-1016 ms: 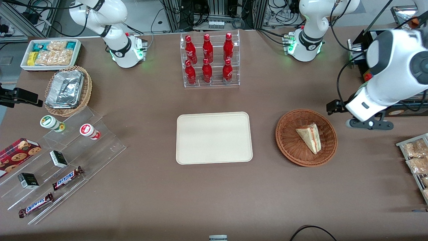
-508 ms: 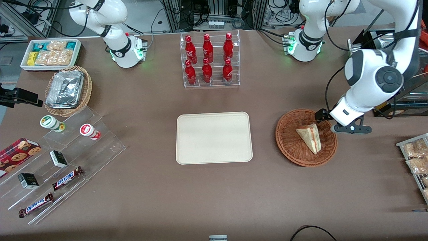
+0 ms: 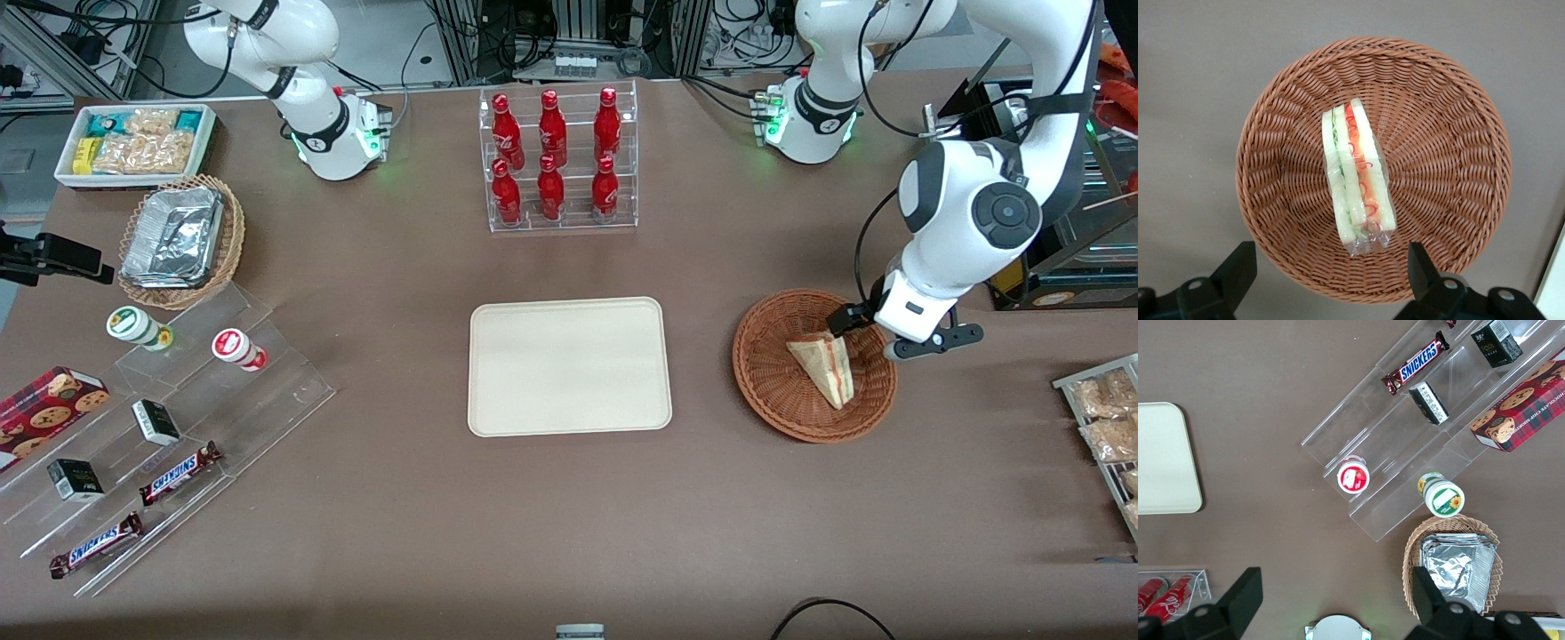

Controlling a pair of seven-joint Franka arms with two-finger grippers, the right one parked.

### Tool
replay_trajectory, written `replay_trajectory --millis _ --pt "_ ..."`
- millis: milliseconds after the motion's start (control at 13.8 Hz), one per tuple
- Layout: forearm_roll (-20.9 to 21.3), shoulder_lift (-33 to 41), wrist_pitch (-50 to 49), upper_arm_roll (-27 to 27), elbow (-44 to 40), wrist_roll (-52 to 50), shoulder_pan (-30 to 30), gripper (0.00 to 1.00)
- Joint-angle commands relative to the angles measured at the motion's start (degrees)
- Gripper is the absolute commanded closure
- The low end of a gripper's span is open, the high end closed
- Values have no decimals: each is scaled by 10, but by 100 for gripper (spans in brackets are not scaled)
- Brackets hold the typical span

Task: Place sandwich from basket to tray
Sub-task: 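Move the left gripper over the wicker basket above the sandwich, then lower the left gripper and close it on the wrapped sandwich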

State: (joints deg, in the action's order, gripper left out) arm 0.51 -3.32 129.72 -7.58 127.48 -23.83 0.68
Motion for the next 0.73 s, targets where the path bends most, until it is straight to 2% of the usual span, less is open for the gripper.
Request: replay_trajectory --millis 0,145,363,653 --pt "2 -17 40 -1 7 -133 -1 0" --pt "2 -33 51 -2 7 -181 -6 0" --pt "3 -53 85 -2 6 -305 -18 0" --pt "5 -65 86 -2 5 -308 -24 0"
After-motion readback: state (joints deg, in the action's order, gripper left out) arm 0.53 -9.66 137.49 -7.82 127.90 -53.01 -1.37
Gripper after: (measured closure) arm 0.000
